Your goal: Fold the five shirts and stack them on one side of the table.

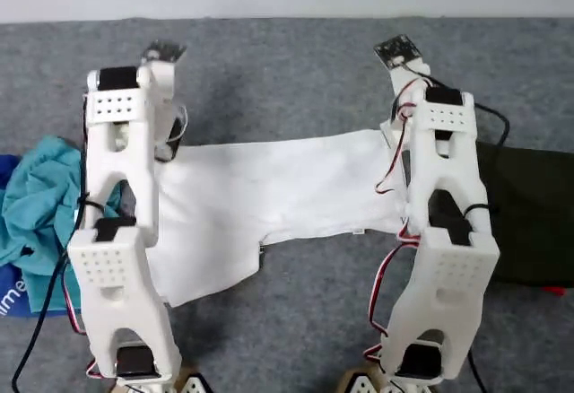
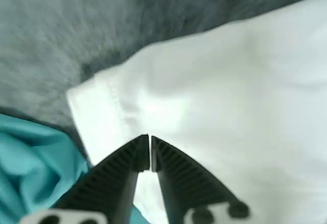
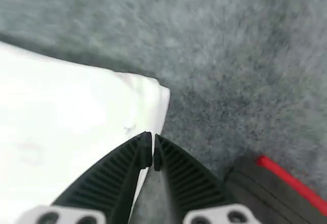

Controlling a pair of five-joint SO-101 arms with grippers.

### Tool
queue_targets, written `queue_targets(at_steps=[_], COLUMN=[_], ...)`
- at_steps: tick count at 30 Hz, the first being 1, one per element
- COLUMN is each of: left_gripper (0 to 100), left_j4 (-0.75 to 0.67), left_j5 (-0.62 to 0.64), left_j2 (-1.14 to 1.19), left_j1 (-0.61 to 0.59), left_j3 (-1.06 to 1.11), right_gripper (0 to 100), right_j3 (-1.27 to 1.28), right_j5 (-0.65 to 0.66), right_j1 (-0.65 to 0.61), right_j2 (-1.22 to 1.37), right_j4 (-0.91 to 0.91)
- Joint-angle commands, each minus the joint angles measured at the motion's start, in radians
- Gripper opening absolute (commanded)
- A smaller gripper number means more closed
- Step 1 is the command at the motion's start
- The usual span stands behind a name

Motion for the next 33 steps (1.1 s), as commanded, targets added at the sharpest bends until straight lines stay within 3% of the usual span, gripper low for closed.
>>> queue_targets(at_steps=[1, 14, 25, 33], left_gripper=[2, 2, 2, 2], left_j4=[0.017, 0.044, 0.046, 0.046], left_j5=[0.015, 0.014, 0.015, 0.015], left_j2=[-0.143, -0.272, -0.460, -0.614], left_j1=[0.032, -0.021, -0.247, -0.411], left_j3=[-0.027, 0.054, 0.056, 0.139], right_gripper=[1.1, 1.3, 1.2, 0.9], right_j3=[-0.057, -0.029, 0.009, 0.005], right_j5=[-0.009, -0.011, -0.101, -0.095], right_j1=[-0.039, -0.076, -0.093, -0.107], right_j2=[-0.145, -0.160, 0.099, -0.058], right_j4=[0.099, 0.456, 0.464, 0.552])
